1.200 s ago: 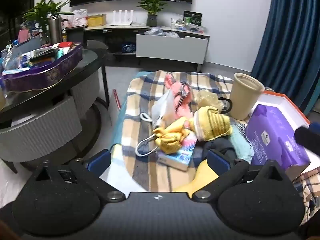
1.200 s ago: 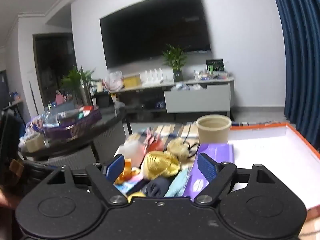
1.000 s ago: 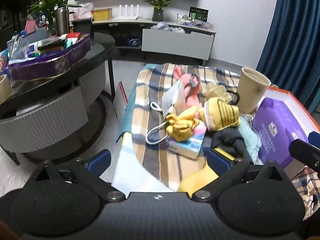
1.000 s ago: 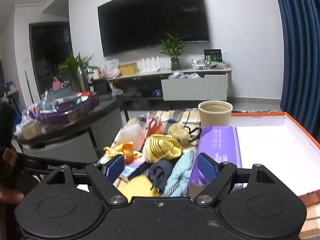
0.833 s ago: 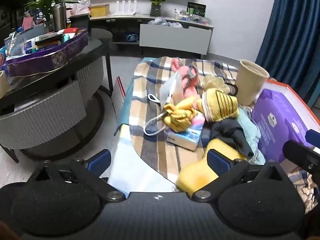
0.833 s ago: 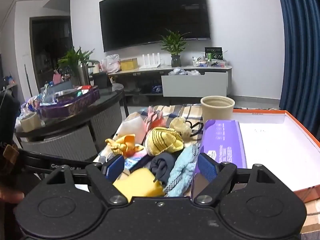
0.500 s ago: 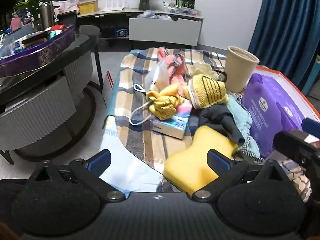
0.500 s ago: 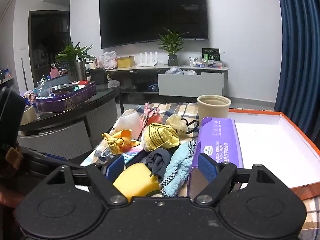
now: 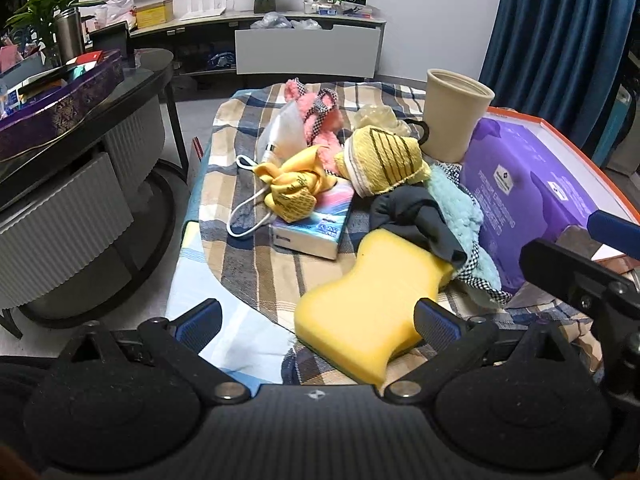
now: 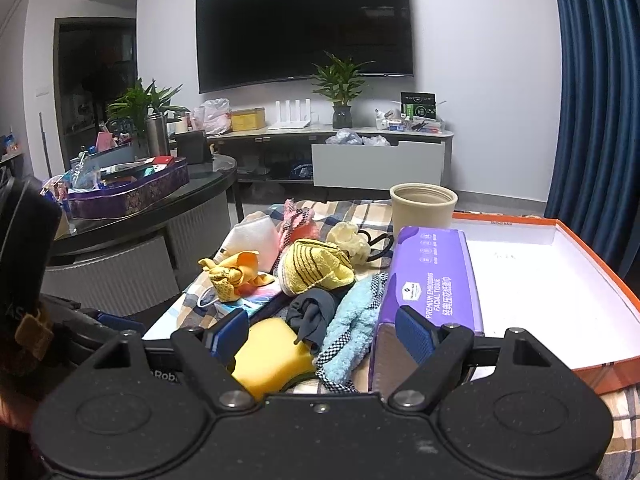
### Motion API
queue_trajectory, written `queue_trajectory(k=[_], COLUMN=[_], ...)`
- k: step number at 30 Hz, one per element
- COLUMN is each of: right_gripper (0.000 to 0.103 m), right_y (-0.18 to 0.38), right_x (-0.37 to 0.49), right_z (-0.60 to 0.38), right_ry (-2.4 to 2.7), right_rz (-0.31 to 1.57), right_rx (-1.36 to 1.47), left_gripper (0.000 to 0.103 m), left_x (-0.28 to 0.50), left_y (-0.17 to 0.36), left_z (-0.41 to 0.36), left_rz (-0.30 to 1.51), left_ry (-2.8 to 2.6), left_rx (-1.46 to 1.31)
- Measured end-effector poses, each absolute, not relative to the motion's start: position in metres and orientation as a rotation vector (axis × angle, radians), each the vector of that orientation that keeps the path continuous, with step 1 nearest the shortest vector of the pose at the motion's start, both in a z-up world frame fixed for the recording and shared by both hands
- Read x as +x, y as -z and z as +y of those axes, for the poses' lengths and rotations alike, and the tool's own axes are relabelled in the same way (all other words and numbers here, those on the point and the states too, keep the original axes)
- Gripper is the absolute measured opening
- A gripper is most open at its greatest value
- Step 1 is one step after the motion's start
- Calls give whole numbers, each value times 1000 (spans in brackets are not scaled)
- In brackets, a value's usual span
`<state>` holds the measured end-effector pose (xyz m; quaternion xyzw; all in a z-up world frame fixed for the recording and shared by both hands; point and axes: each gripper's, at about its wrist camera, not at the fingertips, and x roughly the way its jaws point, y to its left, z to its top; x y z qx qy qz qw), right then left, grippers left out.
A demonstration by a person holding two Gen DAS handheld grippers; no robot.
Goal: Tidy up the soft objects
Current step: 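Move the left tool toward the yellow sponge on the pile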
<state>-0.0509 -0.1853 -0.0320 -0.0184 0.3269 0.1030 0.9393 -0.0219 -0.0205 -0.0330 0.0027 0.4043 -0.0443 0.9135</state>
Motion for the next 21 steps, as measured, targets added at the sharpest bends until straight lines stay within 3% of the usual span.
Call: queue_trajectory(k=[21], right_gripper=[94], right_y=[33], right_x=[-57], right_z=[-188], right_ry=[-254], right_rz=[702], right_rx=[-32], left_gripper=[103], left_x=[-23], left_y=[38], left_z=[-31], left_rz=[857], left_ry=[147], left_rx=[28])
